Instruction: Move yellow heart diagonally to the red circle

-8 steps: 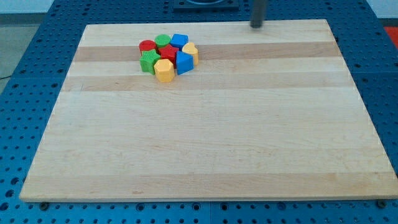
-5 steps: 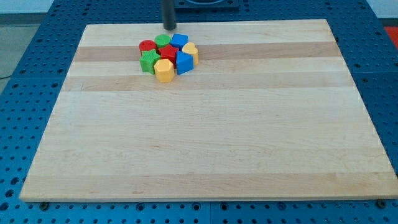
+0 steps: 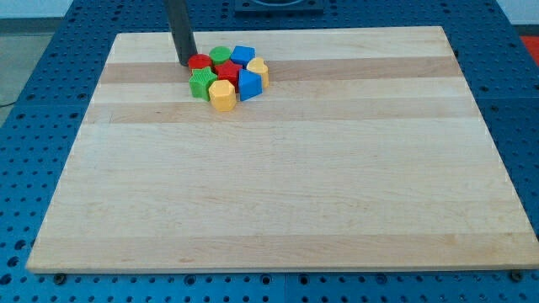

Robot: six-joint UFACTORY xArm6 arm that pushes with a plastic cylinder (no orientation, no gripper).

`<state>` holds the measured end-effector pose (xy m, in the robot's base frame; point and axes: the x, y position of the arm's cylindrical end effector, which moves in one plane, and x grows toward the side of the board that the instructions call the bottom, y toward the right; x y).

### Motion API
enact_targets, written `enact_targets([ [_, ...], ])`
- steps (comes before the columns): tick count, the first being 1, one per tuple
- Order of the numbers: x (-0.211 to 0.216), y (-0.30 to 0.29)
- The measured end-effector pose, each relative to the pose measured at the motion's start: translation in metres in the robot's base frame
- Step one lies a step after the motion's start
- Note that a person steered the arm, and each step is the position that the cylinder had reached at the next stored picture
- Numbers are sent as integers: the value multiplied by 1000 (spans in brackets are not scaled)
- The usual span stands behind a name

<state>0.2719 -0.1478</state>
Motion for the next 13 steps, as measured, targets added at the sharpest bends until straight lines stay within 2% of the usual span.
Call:
enact_targets([
  [2, 2, 90],
  [4, 2, 222],
  [5, 2, 263],
  [6, 11, 238],
  [7, 70, 231],
  [8, 111, 283],
  [9, 74, 353],
  [10, 24, 339],
  [11, 20, 305],
  [12, 22, 297],
  [13, 33, 316],
])
